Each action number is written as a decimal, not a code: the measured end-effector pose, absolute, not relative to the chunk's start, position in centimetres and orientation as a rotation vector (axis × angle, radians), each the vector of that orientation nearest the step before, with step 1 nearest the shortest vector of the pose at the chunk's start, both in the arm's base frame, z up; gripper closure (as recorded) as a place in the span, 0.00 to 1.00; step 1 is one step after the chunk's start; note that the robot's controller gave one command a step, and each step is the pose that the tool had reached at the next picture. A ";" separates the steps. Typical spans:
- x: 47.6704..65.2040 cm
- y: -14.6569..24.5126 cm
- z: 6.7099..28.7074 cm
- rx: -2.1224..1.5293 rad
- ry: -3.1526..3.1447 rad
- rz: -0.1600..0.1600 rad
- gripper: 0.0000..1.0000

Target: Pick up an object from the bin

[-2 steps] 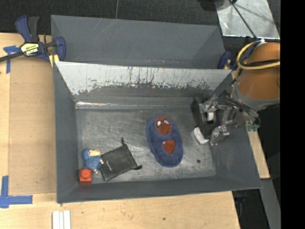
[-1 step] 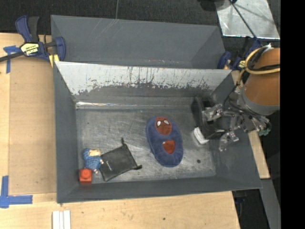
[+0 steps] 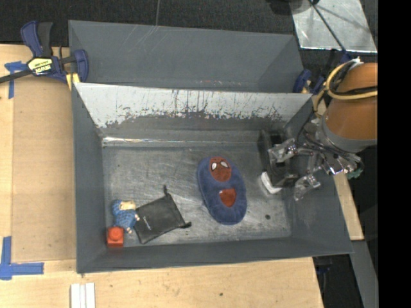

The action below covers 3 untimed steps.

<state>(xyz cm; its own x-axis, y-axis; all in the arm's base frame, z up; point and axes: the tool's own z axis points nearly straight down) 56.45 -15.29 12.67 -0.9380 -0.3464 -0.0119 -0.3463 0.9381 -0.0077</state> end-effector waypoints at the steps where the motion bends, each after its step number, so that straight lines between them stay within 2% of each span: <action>1: 56.9 -15.4 12.6 -0.547 3.077 -0.011 0.00; 2: 57.0 -15.3 12.5 -0.627 3.062 -0.010 0.00; 3: 57.0 -15.3 12.5 -0.507 3.082 -0.009 0.00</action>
Offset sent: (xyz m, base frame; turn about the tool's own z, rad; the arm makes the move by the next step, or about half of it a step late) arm 0.0409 -0.0057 -0.0561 0.0161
